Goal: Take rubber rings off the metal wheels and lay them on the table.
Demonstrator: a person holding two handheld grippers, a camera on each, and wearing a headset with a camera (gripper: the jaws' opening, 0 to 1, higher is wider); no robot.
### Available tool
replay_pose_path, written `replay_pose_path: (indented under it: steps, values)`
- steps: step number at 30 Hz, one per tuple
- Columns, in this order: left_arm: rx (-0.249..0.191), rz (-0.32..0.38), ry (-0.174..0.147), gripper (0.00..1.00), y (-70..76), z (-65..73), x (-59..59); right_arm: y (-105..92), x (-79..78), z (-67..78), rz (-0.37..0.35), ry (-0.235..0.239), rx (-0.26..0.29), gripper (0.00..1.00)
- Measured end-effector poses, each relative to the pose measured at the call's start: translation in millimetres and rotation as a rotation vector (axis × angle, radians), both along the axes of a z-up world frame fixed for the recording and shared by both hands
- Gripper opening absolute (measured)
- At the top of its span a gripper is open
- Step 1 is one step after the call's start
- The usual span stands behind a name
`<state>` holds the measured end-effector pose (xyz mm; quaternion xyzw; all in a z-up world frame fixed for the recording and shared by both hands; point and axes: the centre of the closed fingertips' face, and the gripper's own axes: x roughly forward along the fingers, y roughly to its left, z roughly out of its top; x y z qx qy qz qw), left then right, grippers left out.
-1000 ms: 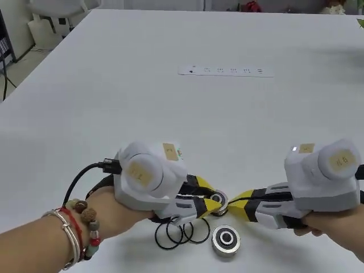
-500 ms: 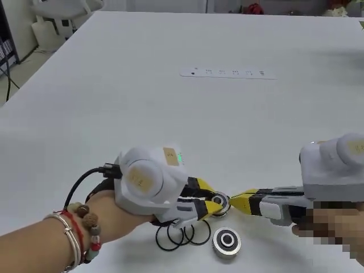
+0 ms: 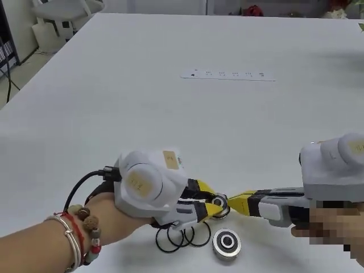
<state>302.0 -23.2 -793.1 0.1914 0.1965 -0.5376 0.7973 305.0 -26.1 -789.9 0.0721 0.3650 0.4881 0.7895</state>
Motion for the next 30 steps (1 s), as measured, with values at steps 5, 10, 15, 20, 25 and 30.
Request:
replay_pose_path:
  steps: [5,10,15,20,25,30]
  values:
    - [-0.003,0.004,0.003,0.14,-0.7,-0.1,0.6,10.2,-5.1,12.8,0.037,0.001,0.059,0.0]
    - [-0.003,0.015,0.009,0.14,-0.6,0.0,1.0,9.6,1.1,12.8,0.027,-0.031,0.03,0.0]
    - [0.019,0.009,0.015,0.15,0.0,1.0,0.4,3.4,3.3,11.3,0.009,-0.022,0.021,0.0]
    - [0.016,0.004,0.012,0.18,1.6,10.9,-0.3,1.4,4.8,14.0,0.005,-0.027,0.018,0.0]
    - [0.016,-0.004,0.049,0.35,9.5,21.5,-5.1,-4.7,9.3,21.6,-0.011,-0.046,0.016,0.0]
    - [0.033,0.002,0.06,0.47,21.3,33.3,-8.1,-10.5,10.3,27.9,-0.031,-0.053,0.015,0.0]
